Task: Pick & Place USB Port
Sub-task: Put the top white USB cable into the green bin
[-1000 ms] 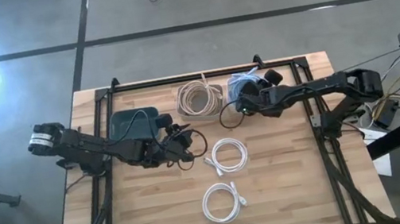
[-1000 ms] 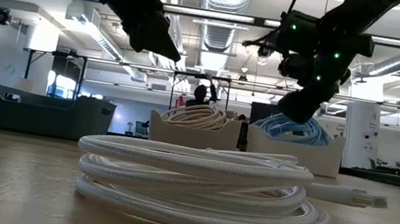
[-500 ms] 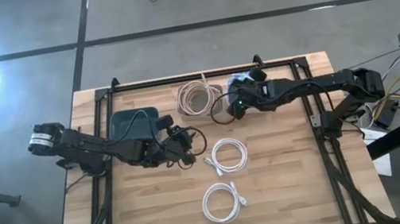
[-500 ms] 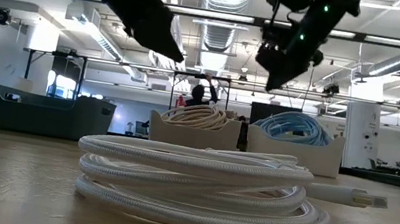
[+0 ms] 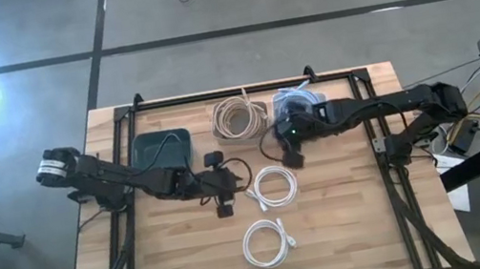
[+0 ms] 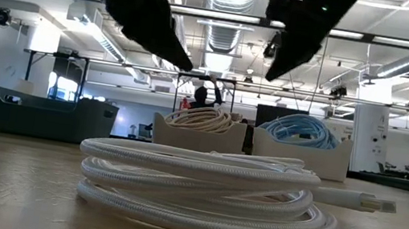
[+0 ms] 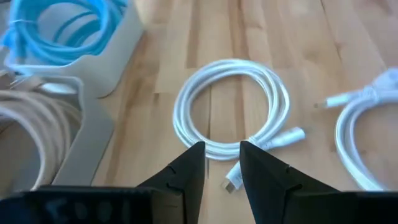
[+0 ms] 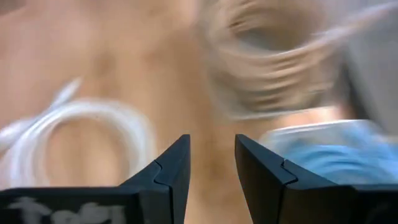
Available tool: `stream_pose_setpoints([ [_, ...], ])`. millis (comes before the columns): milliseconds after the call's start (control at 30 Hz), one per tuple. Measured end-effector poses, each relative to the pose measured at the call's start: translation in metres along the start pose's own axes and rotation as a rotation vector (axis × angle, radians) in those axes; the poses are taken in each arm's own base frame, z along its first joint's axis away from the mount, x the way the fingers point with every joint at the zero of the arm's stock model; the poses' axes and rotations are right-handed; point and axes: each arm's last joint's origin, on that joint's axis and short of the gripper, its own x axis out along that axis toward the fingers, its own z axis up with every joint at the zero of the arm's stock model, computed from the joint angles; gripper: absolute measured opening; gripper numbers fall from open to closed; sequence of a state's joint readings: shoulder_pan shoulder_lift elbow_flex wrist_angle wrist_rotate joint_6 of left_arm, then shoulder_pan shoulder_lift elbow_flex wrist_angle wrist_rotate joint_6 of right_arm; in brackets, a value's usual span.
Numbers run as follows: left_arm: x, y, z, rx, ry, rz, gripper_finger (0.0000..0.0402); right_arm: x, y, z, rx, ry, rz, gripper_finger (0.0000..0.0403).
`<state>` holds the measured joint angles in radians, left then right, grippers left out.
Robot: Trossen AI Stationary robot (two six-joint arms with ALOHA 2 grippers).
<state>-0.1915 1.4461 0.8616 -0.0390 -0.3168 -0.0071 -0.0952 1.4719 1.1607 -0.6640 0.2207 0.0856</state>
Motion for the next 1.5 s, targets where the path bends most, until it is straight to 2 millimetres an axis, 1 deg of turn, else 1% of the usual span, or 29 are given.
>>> stream_pose_setpoints([
  [67,0.006,-0.003,-0.002,0.047,0.005,-0.015,0.0122,0.005,0.005,-0.012,-0.021,0.025,0.091,0.0119],
  [100,0.01,-0.005,-0.004,0.064,0.005,-0.017,0.0122,0.008,0.006,-0.018,-0.017,0.033,0.108,0.0119],
  [300,0.042,-0.017,-0.011,0.094,-0.01,-0.067,0.0122,0.011,0.004,-0.056,0.053,0.056,0.108,0.0118],
  [400,0.056,-0.023,-0.002,0.135,-0.028,-0.101,0.0122,0.005,0.001,-0.067,0.061,0.012,0.115,0.0118],
  [500,0.067,-0.026,0.015,0.139,-0.043,-0.132,0.0122,-0.004,-0.002,-0.075,0.072,-0.051,0.122,0.0118],
  [667,0.083,-0.027,0.036,0.147,0.088,-0.283,0.0122,-0.021,-0.006,-0.079,0.083,-0.146,0.133,0.0118],
  [733,0.09,-0.026,0.045,0.149,0.141,-0.3,0.0122,-0.027,-0.008,-0.079,0.087,-0.171,0.133,0.0118],
  [867,0.109,-0.029,0.053,0.164,0.234,-0.306,0.0122,-0.034,-0.009,-0.075,0.102,-0.251,0.128,0.0118],
  [1000,0.131,-0.037,0.055,0.197,0.271,-0.326,0.0122,-0.031,-0.009,-0.074,0.112,-0.281,0.128,0.0118],
  [1133,0.146,-0.039,0.048,0.196,0.348,-0.327,0.0122,-0.024,-0.006,-0.078,0.109,-0.251,0.128,0.0118],
  [1300,0.148,-0.037,0.046,0.107,0.398,-0.346,0.0122,-0.018,-0.005,-0.082,0.105,-0.224,0.128,0.0118],
  [1500,0.145,-0.032,0.046,0.104,0.422,-0.314,0.0122,-0.016,-0.004,-0.083,0.126,-0.212,0.133,0.0118],
])
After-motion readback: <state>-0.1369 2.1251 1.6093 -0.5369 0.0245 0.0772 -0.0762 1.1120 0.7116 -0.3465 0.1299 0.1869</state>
